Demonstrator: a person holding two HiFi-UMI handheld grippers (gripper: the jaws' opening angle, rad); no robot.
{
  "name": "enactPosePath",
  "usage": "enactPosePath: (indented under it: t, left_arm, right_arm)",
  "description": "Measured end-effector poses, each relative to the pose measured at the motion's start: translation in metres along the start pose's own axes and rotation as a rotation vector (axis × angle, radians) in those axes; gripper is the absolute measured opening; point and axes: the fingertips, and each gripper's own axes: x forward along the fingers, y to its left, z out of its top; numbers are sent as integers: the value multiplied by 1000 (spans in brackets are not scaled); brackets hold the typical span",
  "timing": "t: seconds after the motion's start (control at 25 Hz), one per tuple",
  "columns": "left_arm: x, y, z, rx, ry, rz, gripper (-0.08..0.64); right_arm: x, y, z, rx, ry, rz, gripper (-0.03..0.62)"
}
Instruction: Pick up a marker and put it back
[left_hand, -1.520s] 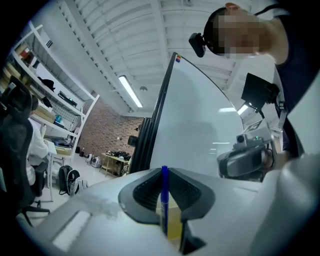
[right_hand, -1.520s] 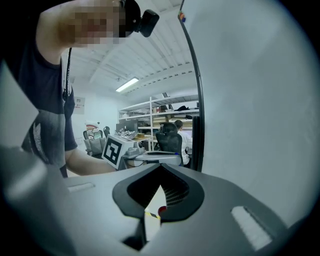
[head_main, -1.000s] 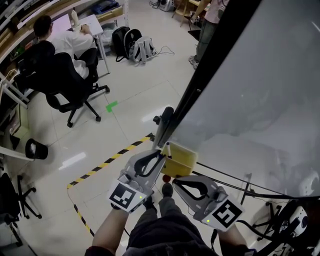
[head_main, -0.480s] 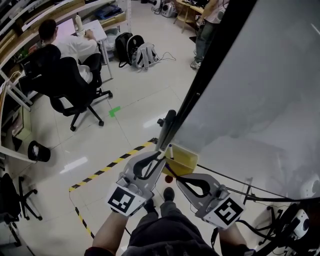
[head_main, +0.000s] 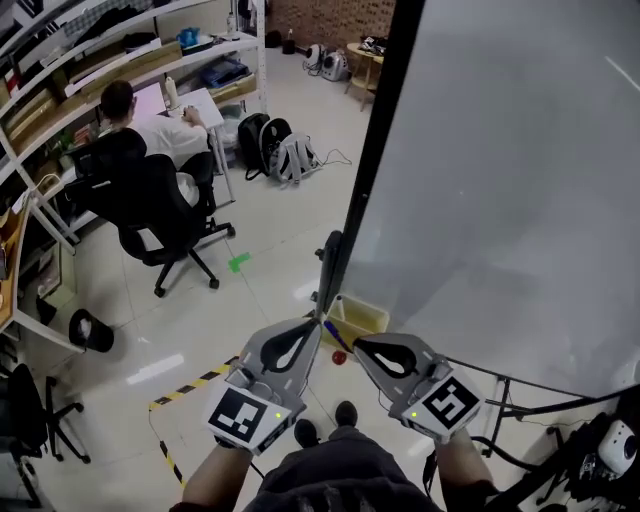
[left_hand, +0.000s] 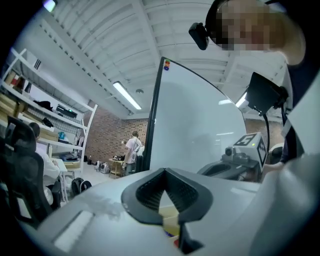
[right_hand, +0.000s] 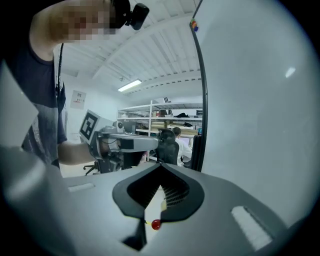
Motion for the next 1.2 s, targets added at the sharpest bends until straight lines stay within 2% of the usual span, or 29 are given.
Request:
enactPosePath:
  t: [0.2, 0.36, 0.44, 0.56, 0.76, 0.96, 1.08, 1.2]
  left_arm:
    - [-18, -30, 3, 99, 89, -36, 2]
    - [-27, -51, 0, 91, 145, -38, 2]
    - [-26, -60, 1, 79, 148, -17, 2]
    - [-16, -80, -3, 106, 163, 11, 2]
    - [3, -135, -7, 140, 167, 73, 2]
    - [-2, -185, -14, 152, 183, 150, 2]
    - [-7, -216, -11, 160, 170, 199, 2]
    - [-12, -241, 4, 178, 117, 239, 2]
  right_arm:
    - [-9, 9, 11, -32, -16, -4, 0]
    - [-22, 17, 17, -45, -26, 16, 0]
    - [-34, 18, 19, -59, -45, 29, 0]
    - [-60, 12, 16, -63, -100, 51, 0]
    - [-117, 7, -3, -62, -136, 115, 0]
    - [-169, 21, -14, -82, -144, 184, 0]
    - [-196, 30, -19, -84, -154, 229, 0]
    - [-215, 36, -17, -86, -168, 267, 0]
